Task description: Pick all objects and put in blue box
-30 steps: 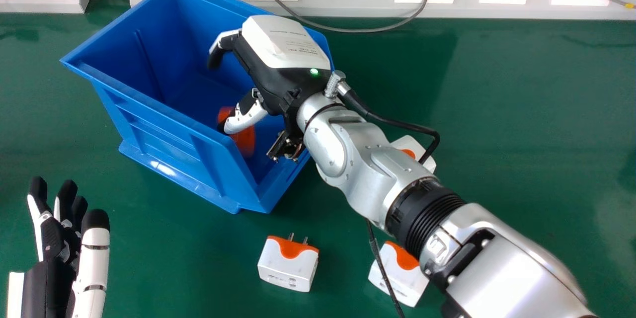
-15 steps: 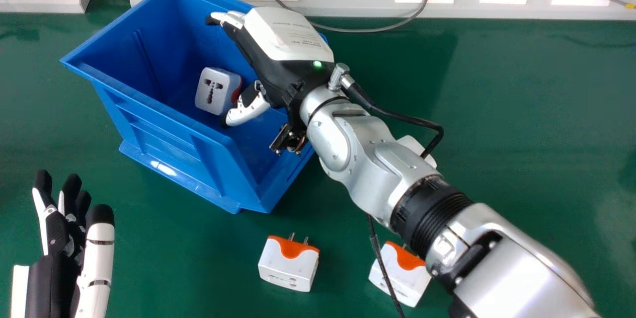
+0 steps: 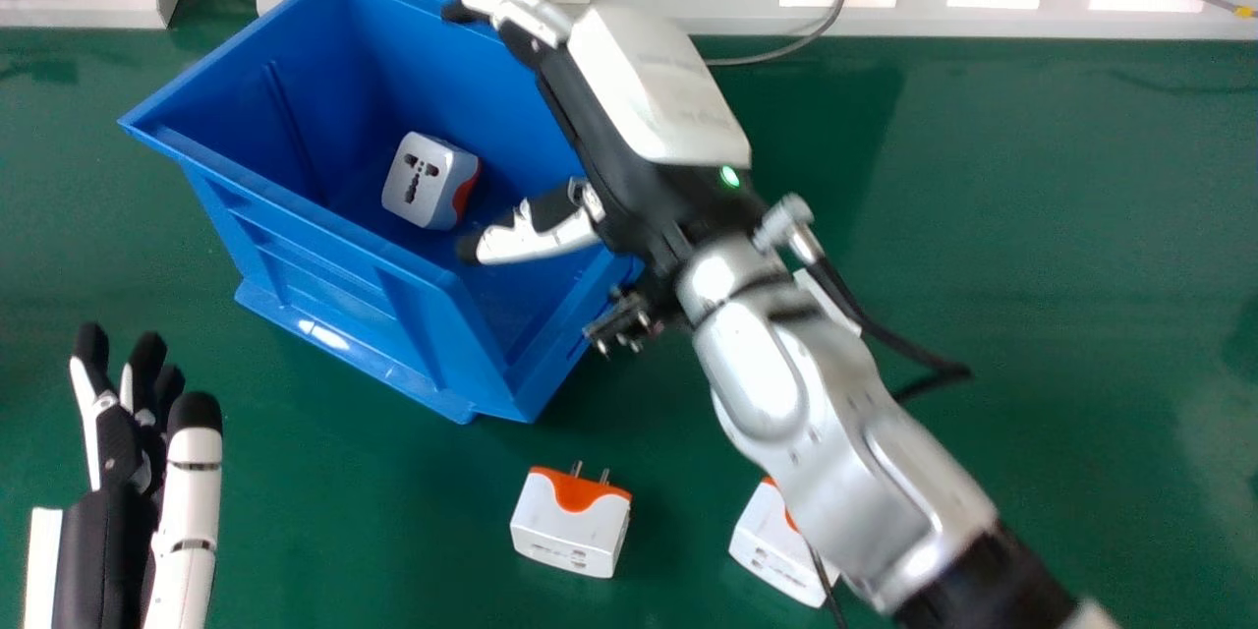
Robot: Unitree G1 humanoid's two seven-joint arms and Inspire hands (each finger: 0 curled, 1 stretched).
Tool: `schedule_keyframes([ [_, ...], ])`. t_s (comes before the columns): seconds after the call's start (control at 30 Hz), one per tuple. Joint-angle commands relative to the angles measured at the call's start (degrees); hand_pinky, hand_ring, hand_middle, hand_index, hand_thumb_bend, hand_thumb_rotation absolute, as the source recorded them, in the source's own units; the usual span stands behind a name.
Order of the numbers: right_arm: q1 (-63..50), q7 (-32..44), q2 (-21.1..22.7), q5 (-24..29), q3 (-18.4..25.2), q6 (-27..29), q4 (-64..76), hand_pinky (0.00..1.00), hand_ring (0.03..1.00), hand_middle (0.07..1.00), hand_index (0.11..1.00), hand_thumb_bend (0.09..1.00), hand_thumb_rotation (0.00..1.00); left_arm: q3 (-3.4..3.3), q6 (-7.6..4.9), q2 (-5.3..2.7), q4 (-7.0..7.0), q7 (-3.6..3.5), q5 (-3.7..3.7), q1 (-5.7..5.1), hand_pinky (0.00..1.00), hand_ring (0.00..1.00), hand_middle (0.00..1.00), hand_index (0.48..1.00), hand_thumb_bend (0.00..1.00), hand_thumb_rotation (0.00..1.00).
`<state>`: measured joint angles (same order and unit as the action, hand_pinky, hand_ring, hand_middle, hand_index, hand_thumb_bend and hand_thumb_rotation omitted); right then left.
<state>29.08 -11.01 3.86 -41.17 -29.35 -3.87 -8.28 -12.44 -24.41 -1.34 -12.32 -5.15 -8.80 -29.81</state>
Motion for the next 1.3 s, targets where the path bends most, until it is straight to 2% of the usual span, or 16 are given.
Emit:
schedule_keyframes([
  [0.0,-3.8,-1.6,1.6,-1.2,0.9,1.7,5.9,0.67,0.838,0.875,0.821,0.583,0.00,-0.04,-1.27,0.63,0.20,0.03,1.06,0.37,1.00,1.00,1.00,1.000,0.28,0.78],
  [0.1,-9.9,-2.6,3.7,-0.9,2.8,2.9,10.7,0.66,0.832,0.875,0.833,0.542,0.00,-0.12,-1.74,0.87,0.68,-0.39,0.62,0.77,1.00,1.00,1.00,1.000,0.28,0.79],
  [0.2,-15.4,-4.5,6.1,-0.5,5.4,4.9,13.6,0.68,0.844,0.887,0.849,0.481,0.00,-0.39,-1.60,1.10,0.72,-0.71,0.06,0.81,1.00,1.00,1.00,1.000,0.29,0.80],
  [0.3,-20.2,-6.1,8.2,-0.1,8.7,6.5,16.3,0.69,0.832,0.876,0.845,0.492,0.00,-0.51,-1.23,1.24,0.66,-1.11,-0.57,0.89,1.00,1.00,1.00,1.000,0.26,0.79],
  [0.37,-22.3,-6.5,8.7,-0.1,10.3,6.8,18.3,0.67,0.824,0.866,0.838,0.536,0.00,-0.52,-1.08,1.50,0.66,-1.17,-0.26,0.96,1.00,1.00,1.00,1.000,0.26,0.79],
  [0.43,-24.0,-6.5,9.1,-0.1,11.7,6.9,20.0,0.67,0.820,0.861,0.833,0.575,0.00,-0.52,-1.44,1.75,1.04,-1.36,-0.09,1.23,1.00,1.00,1.00,1.000,0.28,0.79],
  [0.53,-27.0,-6.3,9.8,0.2,13.9,7.3,22.6,0.67,0.828,0.863,0.832,0.594,0.00,-0.45,-1.68,1.84,1.39,-1.60,-0.50,1.57,1.00,1.00,1.00,1.000,0.28,0.79],
  [0.7,-33.2,-4.8,10.9,0.7,16.2,7.8,26.5,0.65,0.822,0.860,0.820,0.616,0.01,-0.57,-1.52,1.90,1.33,-1.02,0.26,1.54,1.00,1.00,1.00,1.000,0.30,0.79],
  [0.83,-39.7,-4.8,11.4,0.4,16.9,8.6,27.6,0.66,0.816,0.855,0.821,0.643,0.02,-0.63,-1.03,1.90,1.14,-0.66,0.38,1.43,1.00,1.00,1.00,1.000,0.31,0.79],
  [0.9,-42.5,-5.0,12.2,0.7,17.2,10.0,27.5,0.66,0.812,0.852,0.819,0.649,0.03,-0.66,-0.99,1.88,1.07,-0.38,0.68,1.35,1.00,1.00,1.00,1.000,0.30,0.80],
  [0.97,-44.9,-6.3,12.8,1.0,17.3,12.4,26.4,0.64,0.800,0.841,0.806,0.670,0.03,-0.57,-0.92,2.05,0.97,-0.68,0.24,1.18,1.00,1.00,1.00,1.000,0.29,0.80],
  [1.07,-48.3,-8.1,13.4,-0.1,17.2,14.8,24.6,0.64,0.800,0.838,0.801,0.655,0.16,-0.55,-1.08,2.29,0.90,-1.06,-0.12,1.03,1.00,1.00,1.00,1.000,0.28,0.80],
  [1.2,-51.7,-10.3,13.8,-1.9,16.9,17.2,22.2,0.66,0.804,0.843,0.814,0.643,0.28,-0.70,-0.97,2.45,0.88,-1.20,-0.29,0.91,1.00,1.00,1.00,1.000,0.29,0.79],
  [1.27,-52.7,-10.7,13.7,-2.9,16.8,17.2,21.3,0.67,0.805,0.846,0.817,0.649,0.31,-0.81,-0.94,2.61,0.89,-1.40,-0.65,0.90,1.00,1.00,1.00,1.000,0.29,0.79],
])
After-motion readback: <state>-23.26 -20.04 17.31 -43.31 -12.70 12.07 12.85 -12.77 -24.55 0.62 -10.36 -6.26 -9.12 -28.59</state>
